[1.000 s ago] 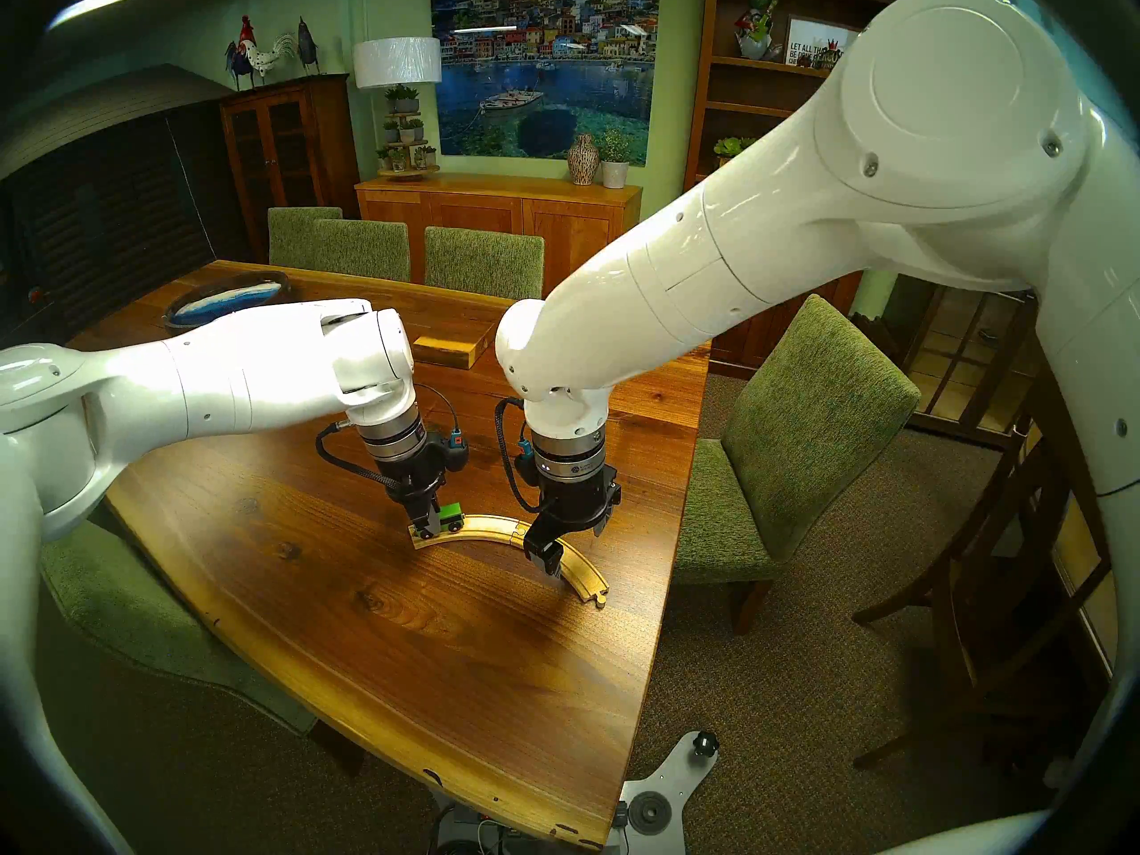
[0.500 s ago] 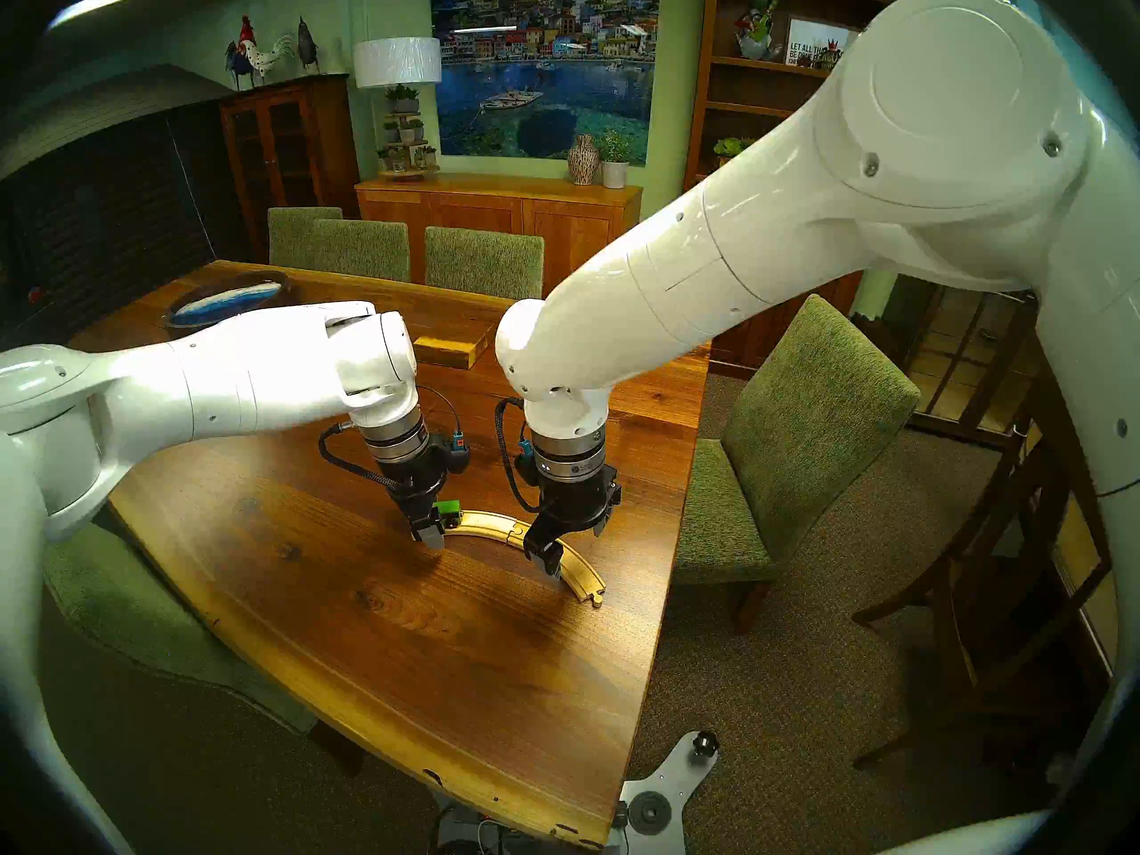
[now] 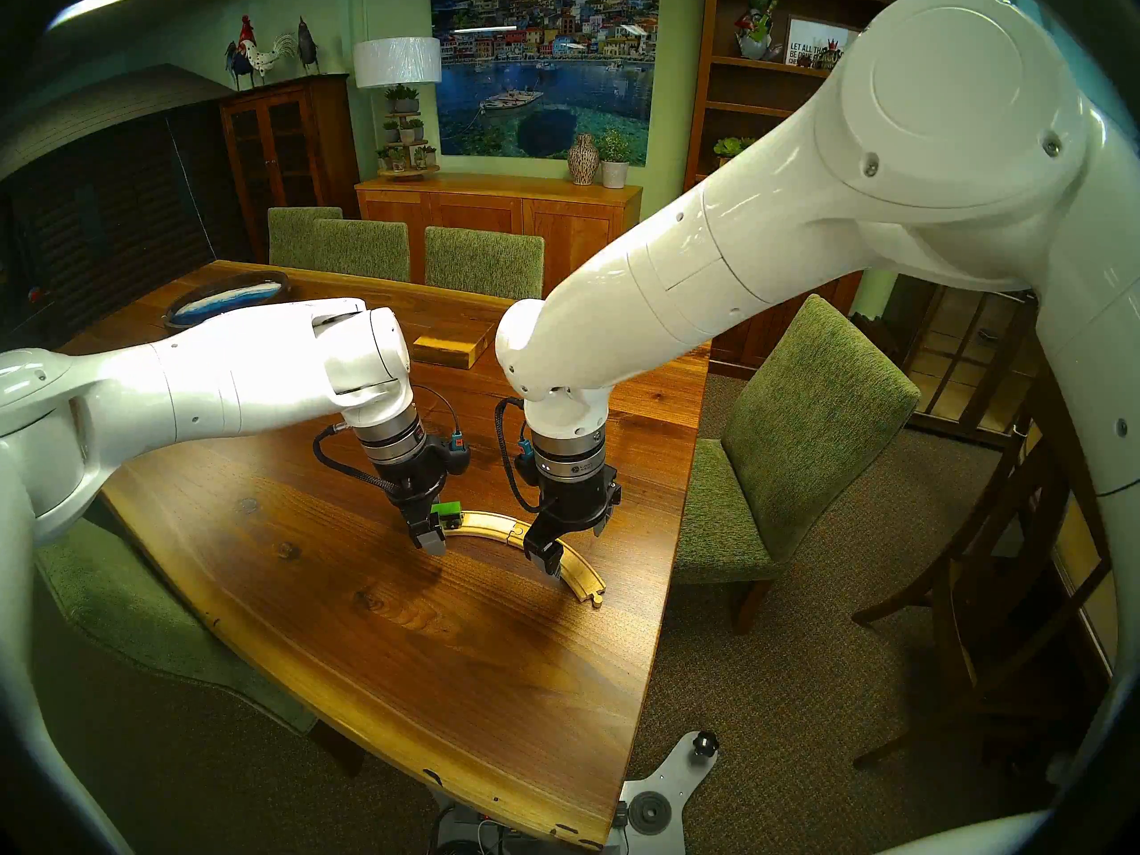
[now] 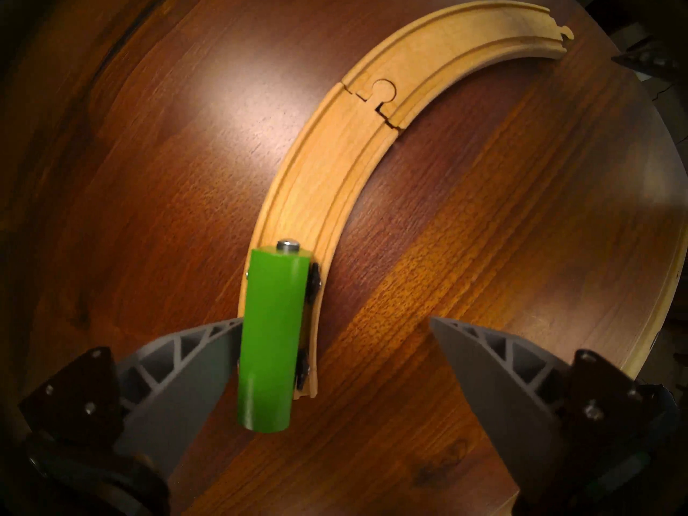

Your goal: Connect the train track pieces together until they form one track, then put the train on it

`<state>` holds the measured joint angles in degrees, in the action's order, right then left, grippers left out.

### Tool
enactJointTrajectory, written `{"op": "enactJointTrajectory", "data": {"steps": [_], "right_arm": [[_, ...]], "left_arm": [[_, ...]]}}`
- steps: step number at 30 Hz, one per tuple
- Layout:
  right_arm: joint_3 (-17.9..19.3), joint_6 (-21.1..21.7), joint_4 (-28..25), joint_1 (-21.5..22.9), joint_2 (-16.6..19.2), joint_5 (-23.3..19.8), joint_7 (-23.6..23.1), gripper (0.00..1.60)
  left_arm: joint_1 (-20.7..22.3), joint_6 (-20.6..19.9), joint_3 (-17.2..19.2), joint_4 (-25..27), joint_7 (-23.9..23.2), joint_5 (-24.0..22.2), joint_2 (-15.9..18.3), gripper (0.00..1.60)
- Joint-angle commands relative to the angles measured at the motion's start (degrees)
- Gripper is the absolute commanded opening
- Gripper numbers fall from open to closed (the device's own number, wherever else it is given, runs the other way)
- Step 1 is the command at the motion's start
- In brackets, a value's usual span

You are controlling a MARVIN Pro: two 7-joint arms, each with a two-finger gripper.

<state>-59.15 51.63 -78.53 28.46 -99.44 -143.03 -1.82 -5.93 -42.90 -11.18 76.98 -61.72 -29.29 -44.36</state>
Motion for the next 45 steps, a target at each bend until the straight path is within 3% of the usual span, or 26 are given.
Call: {"op": "enactJointTrajectory", "data": {"steps": [1,14,23,28,29,30,32,33,34,45], "right_arm": [[0.22,0.07,0.46,1.29,0.54,-0.02,-0.04,1.6],[0.22,0.07,0.46,1.29,0.54,-0.02,-0.03,1.6],[0.23,0.08,0.44,1.32,0.56,-0.01,-0.04,1.6],[0.24,0.08,0.43,1.33,0.57,-0.01,-0.04,1.6],[0.24,0.08,0.42,1.33,0.57,-0.01,-0.04,1.6],[0.24,0.08,0.42,1.33,0.58,-0.01,-0.04,1.6],[0.25,0.08,0.42,1.33,0.58,-0.01,-0.04,1.6],[0.25,0.08,0.42,1.34,0.58,-0.01,-0.04,1.6],[0.25,0.09,0.41,1.34,0.58,-0.01,-0.04,1.6],[0.26,0.09,0.42,1.33,0.59,0.0,-0.04,1.6]], "left_arm": [[3.67,-0.29,2.26,2.76,-0.88,-0.72,2.99,1.6],[4.61,-0.9,4.03,1.19,0.82,-1.04,4.89,1.6],[5.08,-2.09,2.52,0.91,-0.1,0.08,6.96,1.6],[5.11,-2.6,1.34,3.81,-0.56,0.95,9.76,1.56],[5.01,-2.64,0.85,4.83,-0.58,1.29,10.58,1.02],[4.88,-2.65,0.67,5.16,-0.41,1.4,10.83,0.69],[4.74,-2.66,0.41,5.28,-0.42,1.5,10.9,0.61],[4.58,-2.61,0.29,5.34,-0.28,1.51,10.95,0.41],[4.32,-2.64,-0.04,5.14,-0.15,1.51,10.82,0.04],[3.34,-1.78,-0.24,4.34,1.15,0.91,10.28,0.0]]}}
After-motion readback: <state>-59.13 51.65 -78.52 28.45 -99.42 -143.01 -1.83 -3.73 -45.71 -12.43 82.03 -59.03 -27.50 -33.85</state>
